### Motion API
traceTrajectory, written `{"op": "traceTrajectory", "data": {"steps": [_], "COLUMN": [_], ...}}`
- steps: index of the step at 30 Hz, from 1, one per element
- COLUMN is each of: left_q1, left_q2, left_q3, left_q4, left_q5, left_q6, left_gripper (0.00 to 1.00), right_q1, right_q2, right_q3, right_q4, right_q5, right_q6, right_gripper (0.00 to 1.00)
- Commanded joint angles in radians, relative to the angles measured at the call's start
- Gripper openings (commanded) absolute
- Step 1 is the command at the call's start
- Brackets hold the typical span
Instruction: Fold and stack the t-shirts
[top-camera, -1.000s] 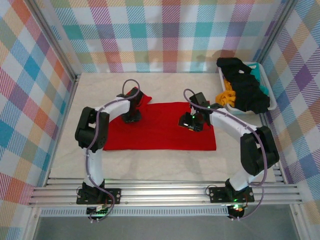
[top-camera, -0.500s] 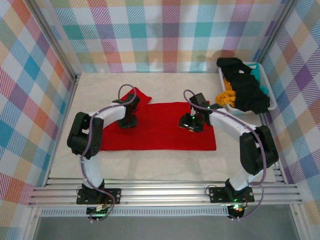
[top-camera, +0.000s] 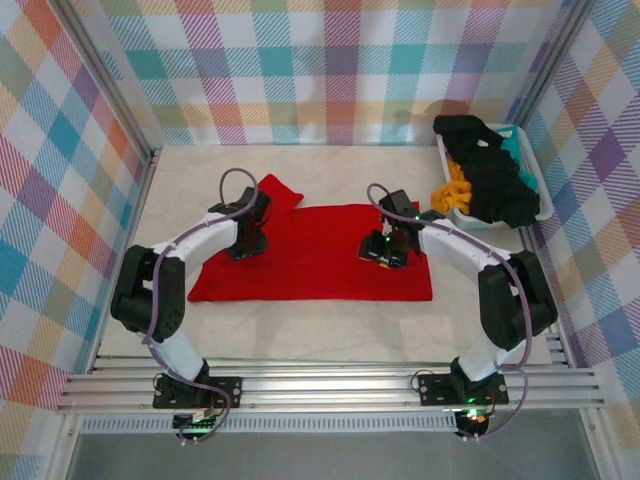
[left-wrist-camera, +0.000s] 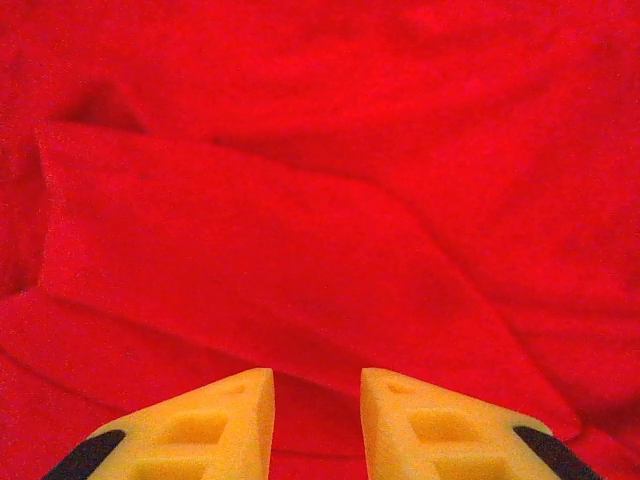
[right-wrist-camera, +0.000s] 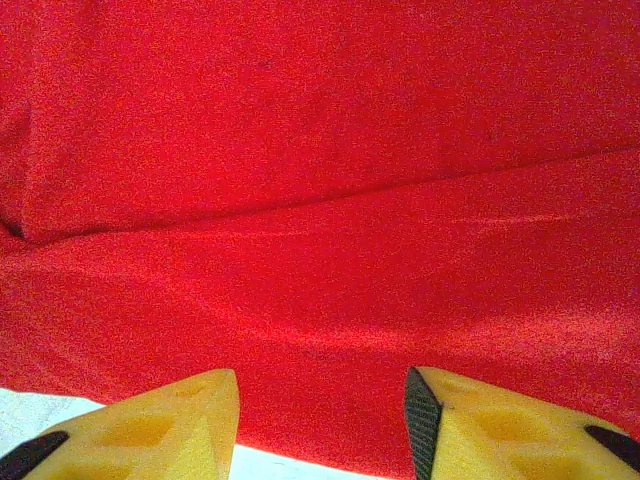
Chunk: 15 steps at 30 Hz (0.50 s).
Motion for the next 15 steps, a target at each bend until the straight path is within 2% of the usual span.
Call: {"op": "traceTrajectory", "data": {"steps": [1,5,11,15], "left_q1": [0.035,0.051,0.055,0.032], "left_q2": [-0.01,0.027,0.159,0.241], "left_q3": [0.025,0.115,0.172,0.212], "left_q4": [-0.054,-0.021,0.112,0.058], "left_q5": [-0.012,-0.045,0.047,0.052], "left_q6": [-0.05,-0.096,-0.237,-0.263], "left_gripper": [0.28,0.29,0.27,0.27], "right_q1": [0.0,0.0,0.0,-0.002], "right_q2": [-0.028,-0.036,-0.027,-0.025], "right_q3": [-0.007,-0.011,-0.024,-0.018], "right_q4": [-0.008,-0.008,0.002,-0.008], "right_q5": [0.018,0.02,0.018,0.023], "right_q6": [-0.001,-0.003,0.0,-0.006], "right_gripper": [0.48,0.48,0.48,0.48]}}
